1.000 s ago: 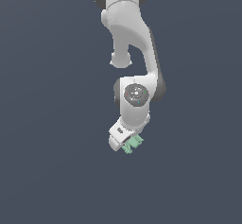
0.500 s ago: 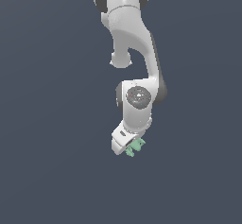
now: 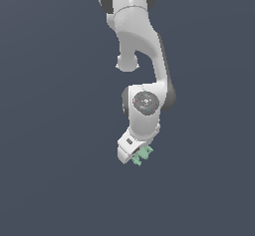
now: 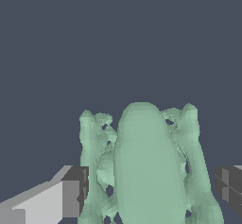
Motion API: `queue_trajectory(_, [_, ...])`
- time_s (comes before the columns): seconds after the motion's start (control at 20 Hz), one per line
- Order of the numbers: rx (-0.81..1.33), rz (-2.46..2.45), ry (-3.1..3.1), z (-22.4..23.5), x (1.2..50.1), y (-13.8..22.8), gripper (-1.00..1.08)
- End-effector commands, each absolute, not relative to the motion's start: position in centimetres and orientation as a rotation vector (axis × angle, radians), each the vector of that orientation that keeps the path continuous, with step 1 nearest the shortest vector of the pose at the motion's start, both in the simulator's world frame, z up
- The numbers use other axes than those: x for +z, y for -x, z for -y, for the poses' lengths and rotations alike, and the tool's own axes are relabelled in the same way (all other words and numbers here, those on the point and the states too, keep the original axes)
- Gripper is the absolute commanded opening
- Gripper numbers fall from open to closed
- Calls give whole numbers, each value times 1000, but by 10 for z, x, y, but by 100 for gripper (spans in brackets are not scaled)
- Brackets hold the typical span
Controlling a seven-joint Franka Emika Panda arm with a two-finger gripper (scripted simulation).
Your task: Pick up the object and move it to a goal position.
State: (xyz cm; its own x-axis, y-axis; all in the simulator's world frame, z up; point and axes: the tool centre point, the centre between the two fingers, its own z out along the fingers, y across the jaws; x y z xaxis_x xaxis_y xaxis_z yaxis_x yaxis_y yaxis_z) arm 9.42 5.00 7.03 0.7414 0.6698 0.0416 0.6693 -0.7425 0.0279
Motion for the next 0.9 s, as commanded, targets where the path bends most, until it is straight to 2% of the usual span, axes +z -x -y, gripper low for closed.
queue_trajectory(0.0, [0,-1116,-2937,-41,40,-78,-100])
queue_trajectory(0.05, [77,-1127,-2921,-52,70,-94,-100])
queue_trajectory(0.5, [73,-1127,-2922,-44,79,-85,-100])
queue_trajectory(0.85, [63,-1125,-2924,-25,100,-62,-100])
